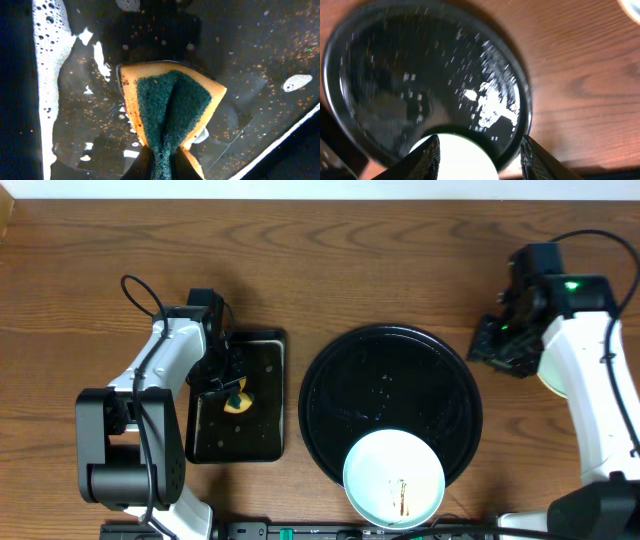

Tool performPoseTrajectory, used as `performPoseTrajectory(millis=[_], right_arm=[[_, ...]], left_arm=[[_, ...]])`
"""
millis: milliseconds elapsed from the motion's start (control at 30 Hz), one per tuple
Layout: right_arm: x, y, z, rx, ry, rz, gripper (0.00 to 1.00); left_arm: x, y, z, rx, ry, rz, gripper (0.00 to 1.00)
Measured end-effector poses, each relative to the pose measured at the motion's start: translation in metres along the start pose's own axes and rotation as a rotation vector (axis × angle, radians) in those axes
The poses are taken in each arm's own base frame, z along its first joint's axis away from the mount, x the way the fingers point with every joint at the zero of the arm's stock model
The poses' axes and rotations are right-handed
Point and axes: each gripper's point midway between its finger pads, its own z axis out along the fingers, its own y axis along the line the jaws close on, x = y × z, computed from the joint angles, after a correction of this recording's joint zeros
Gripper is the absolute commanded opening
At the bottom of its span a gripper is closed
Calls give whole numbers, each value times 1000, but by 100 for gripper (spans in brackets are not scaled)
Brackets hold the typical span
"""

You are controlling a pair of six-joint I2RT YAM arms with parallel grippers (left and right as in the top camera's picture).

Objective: Clean dirty plates on tray and stack at the side
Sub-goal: 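Release the plate and withdraw the right gripper toward the black tray, then grasp the rim of the front light-blue plate with the right gripper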

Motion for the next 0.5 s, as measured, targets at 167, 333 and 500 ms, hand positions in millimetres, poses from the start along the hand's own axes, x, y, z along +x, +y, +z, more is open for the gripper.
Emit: performPoseTrajectory(millis=[167,333,500], right_arm=[[40,24,18,15,79,-88,39],[88,24,56,63,208,-133,36],[129,12,76,115,291,-155,51]], left_arm=[[-1,0,0,2,-5,1,8],[-3,-1,0,4,-10,1,8],[-3,-1,0,5,-13,2,8]])
